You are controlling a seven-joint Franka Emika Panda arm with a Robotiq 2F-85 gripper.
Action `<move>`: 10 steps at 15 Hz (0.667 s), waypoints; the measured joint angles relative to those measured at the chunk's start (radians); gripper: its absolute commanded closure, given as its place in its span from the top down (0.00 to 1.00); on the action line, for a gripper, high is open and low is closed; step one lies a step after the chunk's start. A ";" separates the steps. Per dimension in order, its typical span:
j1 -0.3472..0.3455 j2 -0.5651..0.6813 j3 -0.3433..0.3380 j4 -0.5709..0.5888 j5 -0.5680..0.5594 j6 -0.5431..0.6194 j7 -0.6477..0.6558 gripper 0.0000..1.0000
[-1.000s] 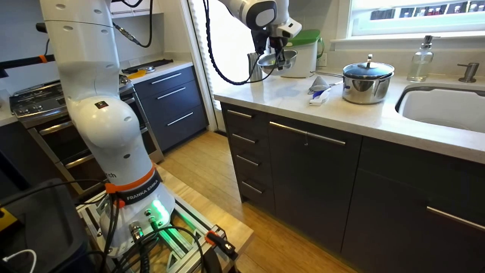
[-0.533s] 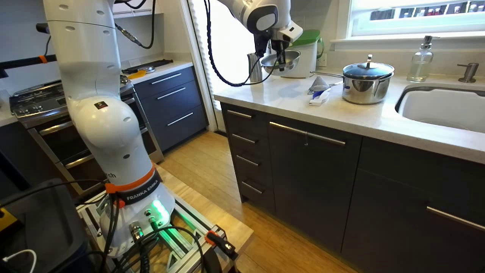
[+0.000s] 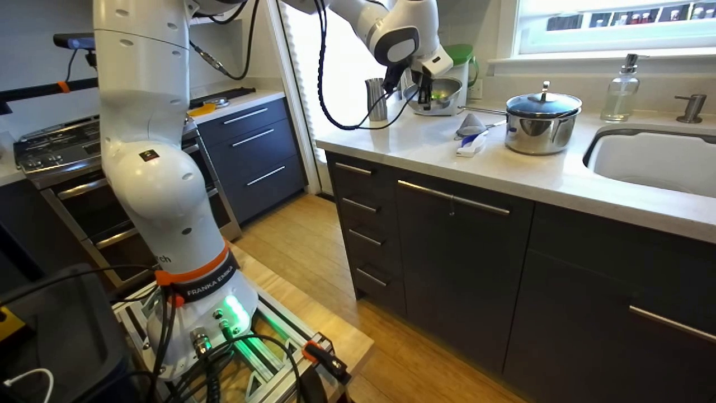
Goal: Place the silver bowl to the left of the bin
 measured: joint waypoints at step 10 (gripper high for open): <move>-0.008 0.116 -0.084 0.121 -0.086 0.000 0.251 0.02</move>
